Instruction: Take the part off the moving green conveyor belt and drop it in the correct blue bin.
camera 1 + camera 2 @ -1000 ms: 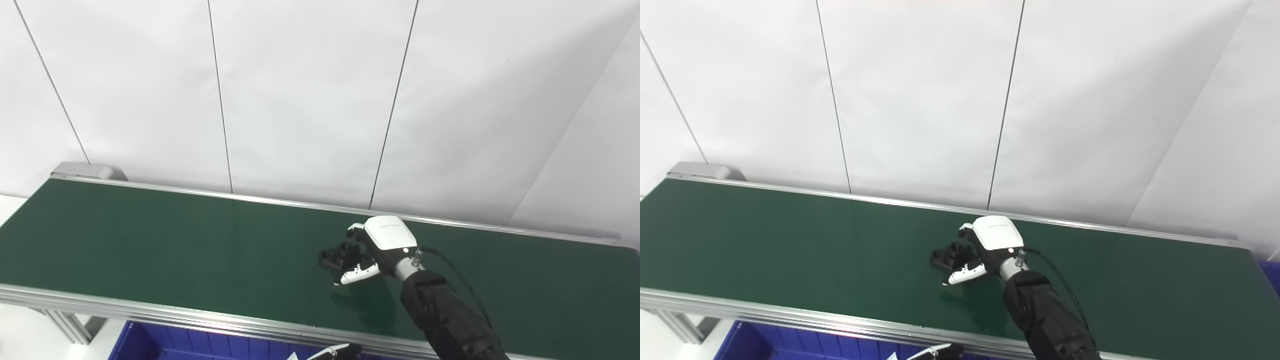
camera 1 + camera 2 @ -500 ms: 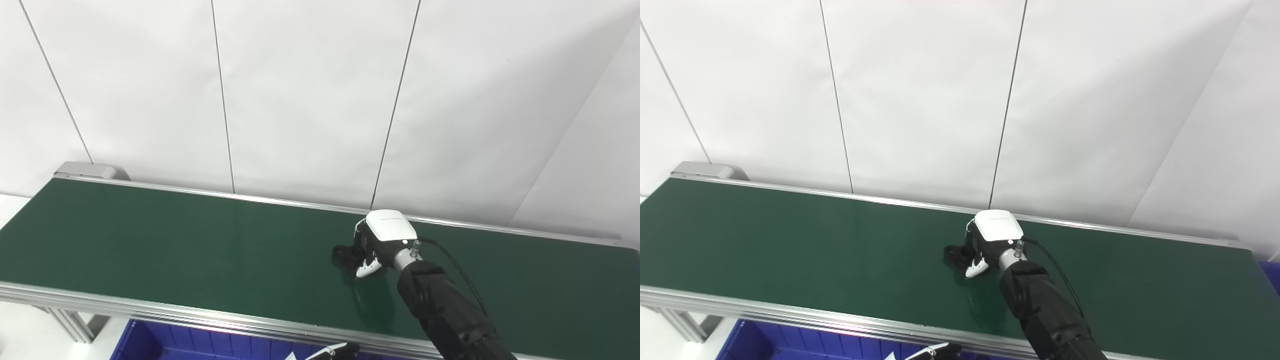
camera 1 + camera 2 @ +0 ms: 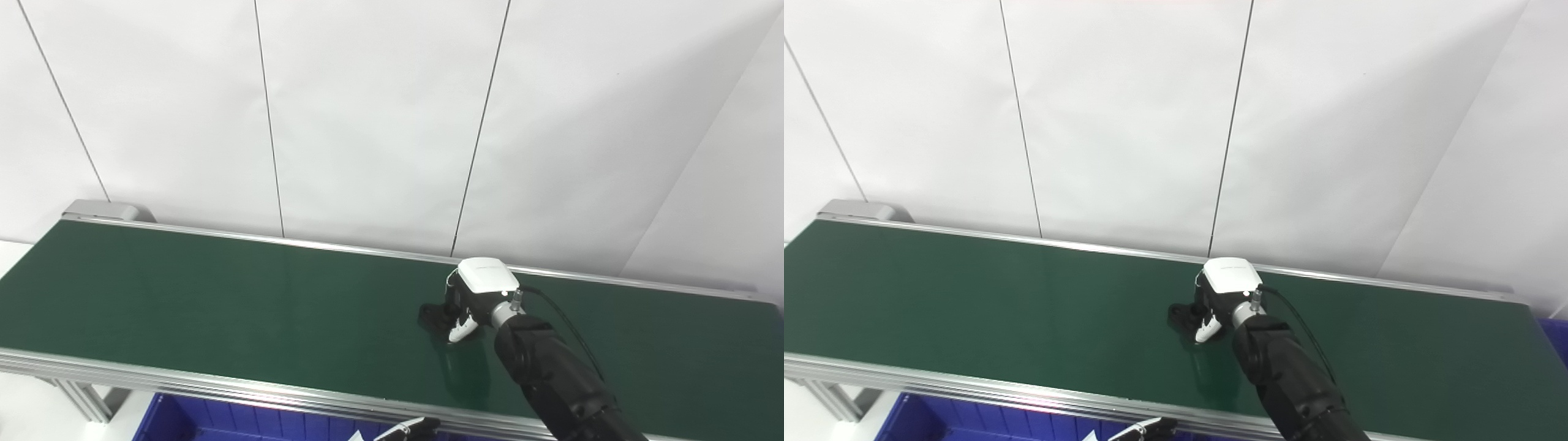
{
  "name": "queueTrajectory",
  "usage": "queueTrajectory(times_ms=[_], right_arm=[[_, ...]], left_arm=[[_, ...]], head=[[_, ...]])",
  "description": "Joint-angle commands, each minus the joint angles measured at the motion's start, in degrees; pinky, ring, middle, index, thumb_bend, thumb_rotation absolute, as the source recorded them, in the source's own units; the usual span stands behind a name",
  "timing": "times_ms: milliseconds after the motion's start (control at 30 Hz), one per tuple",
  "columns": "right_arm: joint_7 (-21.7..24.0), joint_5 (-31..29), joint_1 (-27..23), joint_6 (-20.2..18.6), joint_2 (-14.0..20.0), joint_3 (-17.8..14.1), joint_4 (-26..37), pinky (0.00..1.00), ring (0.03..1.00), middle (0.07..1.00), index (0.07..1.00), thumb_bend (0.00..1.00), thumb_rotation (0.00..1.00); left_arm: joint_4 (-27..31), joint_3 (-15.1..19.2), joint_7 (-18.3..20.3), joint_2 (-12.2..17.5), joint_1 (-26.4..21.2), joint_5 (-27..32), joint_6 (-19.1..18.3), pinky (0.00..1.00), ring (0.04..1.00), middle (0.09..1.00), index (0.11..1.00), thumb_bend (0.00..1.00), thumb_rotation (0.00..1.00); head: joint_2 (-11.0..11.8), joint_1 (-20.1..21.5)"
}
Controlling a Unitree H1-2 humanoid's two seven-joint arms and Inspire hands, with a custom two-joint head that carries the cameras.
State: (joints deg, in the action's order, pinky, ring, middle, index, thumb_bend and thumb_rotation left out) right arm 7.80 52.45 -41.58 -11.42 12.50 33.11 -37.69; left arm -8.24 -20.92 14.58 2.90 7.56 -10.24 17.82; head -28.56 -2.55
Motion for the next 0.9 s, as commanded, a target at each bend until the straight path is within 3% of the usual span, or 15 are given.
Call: queueTrajectory(times_ms=[0,100,200,333,433,667,867], right_arm=[[2.43,-0.16,0.61,-1.57,0.04,0.74,0.92,0.23,0.304,0.411,0.496,0.51,0.14],[3.06,-0.18,1.15,-1.57,0.63,0.63,3.12,0.24,0.315,0.424,0.495,0.51,0.15],[2.66,-1.10,2.99,-0.67,1.99,-0.50,8.37,0.28,0.372,0.470,0.494,0.51,0.15],[2.22,-2.03,5.60,0.67,3.82,-1.99,15.92,0.30,0.377,0.464,0.493,0.51,0.14],[4.30,-2.03,7.99,-0.65,5.53,-3.21,24.30,0.26,0.329,0.429,0.492,0.51,0.15],[8.67,-0.65,11.01,-2.70,6.92,-6.09,37.65,0.25,0.322,0.415,0.491,0.51,0.15],[15.85,1.16,13.65,-5.26,7.87,-8.90,50.07,0.18,0.244,0.342,0.491,0.51,0.14]], left_arm=[[1.77,-0.25,0.38,-0.08,-0.21,1.15,0.88,0.80,0.866,0.884,0.892,0.86,0.63],[1.71,-0.23,0.33,0.00,-0.20,1.08,0.96,0.80,0.866,0.883,0.893,0.86,0.64],[1.76,-0.18,0.46,0.14,-0.19,1.31,0.95,0.80,0.866,0.882,0.896,0.85,0.64],[1.61,0.08,0.79,0.59,-0.23,1.85,1.13,0.82,0.877,0.885,0.907,0.86,0.66],[1.78,0.29,0.96,1.12,-0.21,2.13,1.32,0.83,0.884,0.885,0.915,0.85,0.67],[2.80,1.02,2.28,2.69,-0.12,4.36,0.78,0.88,0.894,0.891,0.934,0.85,0.71],[5.75,2.00,3.62,4.82,0.51,6.75,-0.78,0.90,0.898,0.884,0.940,0.84,0.73]], head=[[-0.13,0.16],[-0.24,0.47],[-0.48,1.81],[-0.84,3.55],[-1.54,5.68],[-3.81,10.02],[-6.99,15.32]])
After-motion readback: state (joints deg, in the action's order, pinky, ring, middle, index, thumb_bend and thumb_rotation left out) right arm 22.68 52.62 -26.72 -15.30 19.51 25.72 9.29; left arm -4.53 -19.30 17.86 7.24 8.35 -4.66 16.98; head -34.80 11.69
